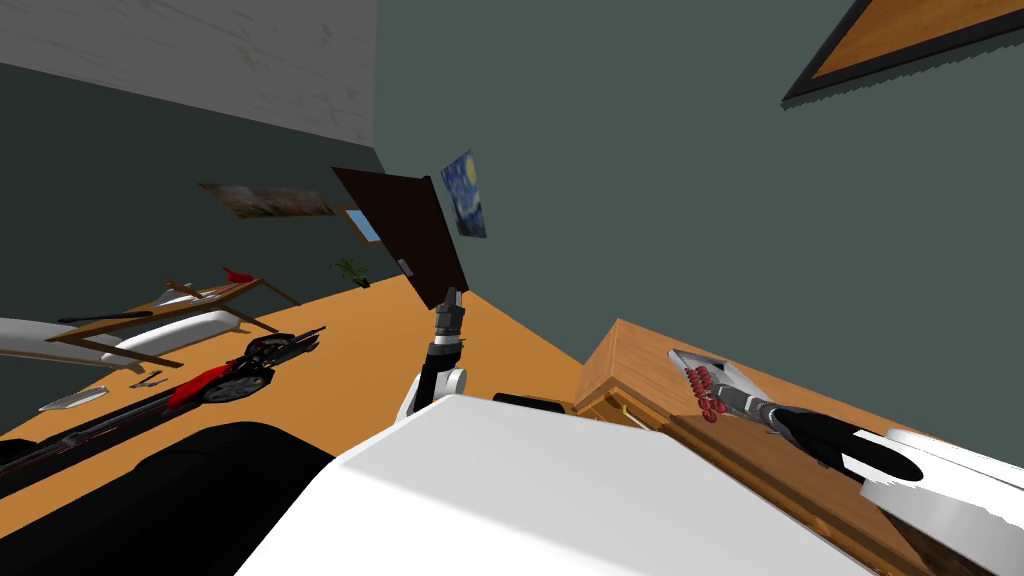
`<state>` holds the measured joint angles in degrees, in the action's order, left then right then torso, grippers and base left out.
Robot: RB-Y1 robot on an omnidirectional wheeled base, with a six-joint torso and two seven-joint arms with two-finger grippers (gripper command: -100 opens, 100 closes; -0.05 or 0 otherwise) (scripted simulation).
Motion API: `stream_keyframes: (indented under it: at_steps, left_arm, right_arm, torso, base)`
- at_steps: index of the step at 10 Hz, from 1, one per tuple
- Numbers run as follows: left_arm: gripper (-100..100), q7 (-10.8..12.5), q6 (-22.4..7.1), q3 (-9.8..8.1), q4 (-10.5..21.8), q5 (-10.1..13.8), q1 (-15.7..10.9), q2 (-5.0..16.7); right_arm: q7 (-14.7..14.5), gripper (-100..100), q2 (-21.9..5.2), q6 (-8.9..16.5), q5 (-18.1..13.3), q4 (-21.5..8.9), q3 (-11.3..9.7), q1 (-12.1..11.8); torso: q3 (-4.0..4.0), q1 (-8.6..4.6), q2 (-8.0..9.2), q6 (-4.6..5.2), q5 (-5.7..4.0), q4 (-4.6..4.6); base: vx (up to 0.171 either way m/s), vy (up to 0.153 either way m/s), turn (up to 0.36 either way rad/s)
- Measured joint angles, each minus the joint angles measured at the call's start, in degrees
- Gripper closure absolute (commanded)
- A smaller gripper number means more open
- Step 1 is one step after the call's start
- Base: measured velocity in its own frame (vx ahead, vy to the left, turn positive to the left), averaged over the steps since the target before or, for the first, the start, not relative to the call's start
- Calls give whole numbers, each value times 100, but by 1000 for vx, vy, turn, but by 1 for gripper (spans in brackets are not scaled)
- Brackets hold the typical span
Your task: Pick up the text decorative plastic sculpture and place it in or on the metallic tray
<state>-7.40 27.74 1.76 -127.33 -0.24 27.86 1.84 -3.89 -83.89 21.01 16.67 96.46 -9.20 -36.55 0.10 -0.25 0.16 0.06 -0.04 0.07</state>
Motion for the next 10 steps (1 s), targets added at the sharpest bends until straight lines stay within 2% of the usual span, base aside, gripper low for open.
stream_keyframes:
  at_steps: [4,10]
  left_arm:
    - [0,0,0,0,0,0,0,0]
    - [0,0,0,0,0,0,0,0]
  right_arm:
    - [159,100,-537,130,424,177,125,-37]
    - [387,100,-1243,293,918,457,368,-214]
  torso:
    - [0,-10,0,2,-4,-1]
    - [-4,-2,-5,5,-4,-4]
  base:
    - [-39,-75,26]
    - [-28,-54,19]
